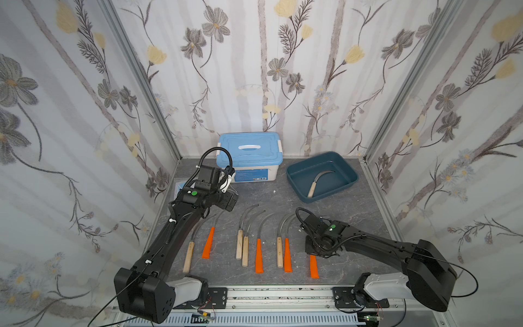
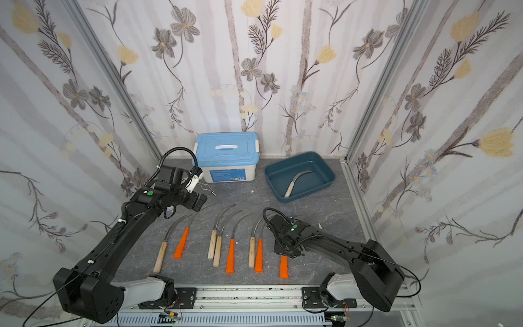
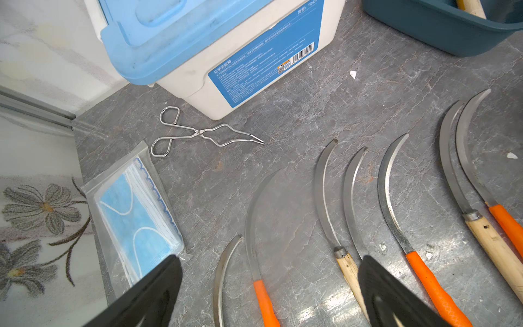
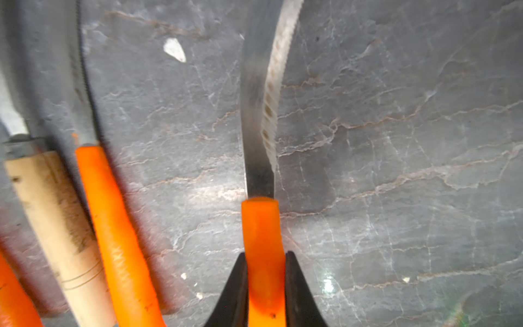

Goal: Put small sickles into storage boxes
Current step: Pick up the sickle at the center of the board.

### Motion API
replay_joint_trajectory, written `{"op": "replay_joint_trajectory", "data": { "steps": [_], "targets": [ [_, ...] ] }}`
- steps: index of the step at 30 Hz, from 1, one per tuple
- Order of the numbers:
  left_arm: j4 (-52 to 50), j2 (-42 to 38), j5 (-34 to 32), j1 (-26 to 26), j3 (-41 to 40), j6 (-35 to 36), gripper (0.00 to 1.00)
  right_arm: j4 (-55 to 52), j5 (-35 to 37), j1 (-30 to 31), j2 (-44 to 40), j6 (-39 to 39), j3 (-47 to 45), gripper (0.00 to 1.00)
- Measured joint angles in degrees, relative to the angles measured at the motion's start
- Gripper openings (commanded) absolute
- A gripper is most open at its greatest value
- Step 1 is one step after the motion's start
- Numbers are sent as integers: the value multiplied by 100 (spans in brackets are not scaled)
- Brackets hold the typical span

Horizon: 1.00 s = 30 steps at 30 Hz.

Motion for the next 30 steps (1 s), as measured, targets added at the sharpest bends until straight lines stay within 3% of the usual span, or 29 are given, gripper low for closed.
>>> {"op": "replay_joint_trajectory", "data": {
  "steps": [17, 25, 30],
  "targets": [
    [-382, 527, 275, 0, 793, -164, 100, -625, 264, 146, -767, 103, 625, 8],
    [-391, 728, 247, 0, 1104, -280, 100, -905, 531, -7, -531, -33, 1731, 9],
    [-382, 555, 157, 0, 927, -282, 100, -1040, 577, -439, -173, -345, 2448, 9]
  ]
}}
